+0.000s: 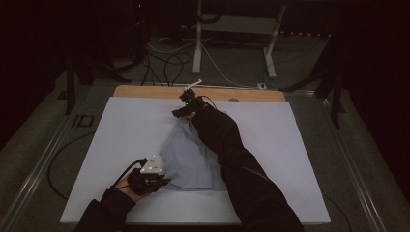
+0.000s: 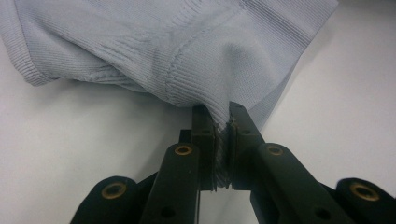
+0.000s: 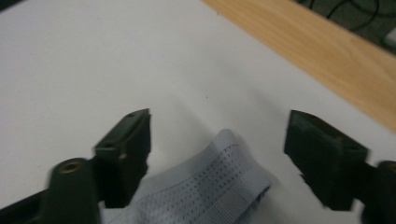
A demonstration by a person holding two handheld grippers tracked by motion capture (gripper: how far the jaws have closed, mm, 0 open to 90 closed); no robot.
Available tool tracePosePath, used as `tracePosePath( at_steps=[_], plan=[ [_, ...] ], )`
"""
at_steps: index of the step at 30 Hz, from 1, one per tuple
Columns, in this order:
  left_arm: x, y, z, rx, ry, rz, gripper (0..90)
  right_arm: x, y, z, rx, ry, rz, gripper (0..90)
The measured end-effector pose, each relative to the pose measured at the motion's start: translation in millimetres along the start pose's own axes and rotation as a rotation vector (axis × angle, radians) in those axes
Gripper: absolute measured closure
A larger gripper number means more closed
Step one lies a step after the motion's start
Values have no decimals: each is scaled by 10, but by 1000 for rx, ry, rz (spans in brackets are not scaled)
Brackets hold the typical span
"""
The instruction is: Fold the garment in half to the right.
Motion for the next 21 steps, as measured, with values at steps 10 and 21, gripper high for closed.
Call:
tracePosePath(
  at_steps=[10, 21],
  plan=[
    [-7, 4, -14, -7, -5, 3, 850, 2, -49, 216, 83, -35, 9, 435],
    [-2, -3, -13, -2, -7, 1, 850, 40, -71, 361, 158, -68, -47, 605]
  ],
)
Point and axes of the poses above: each handheld gripper's, and its own axes: z roughly forward along the jaws, y roughly out of its top, x roughly to its left, the point moved 5 cm from there along z, roughly forward along the jaws, and after that the axes turned 2 degrees about y, right-handed, at the moved point
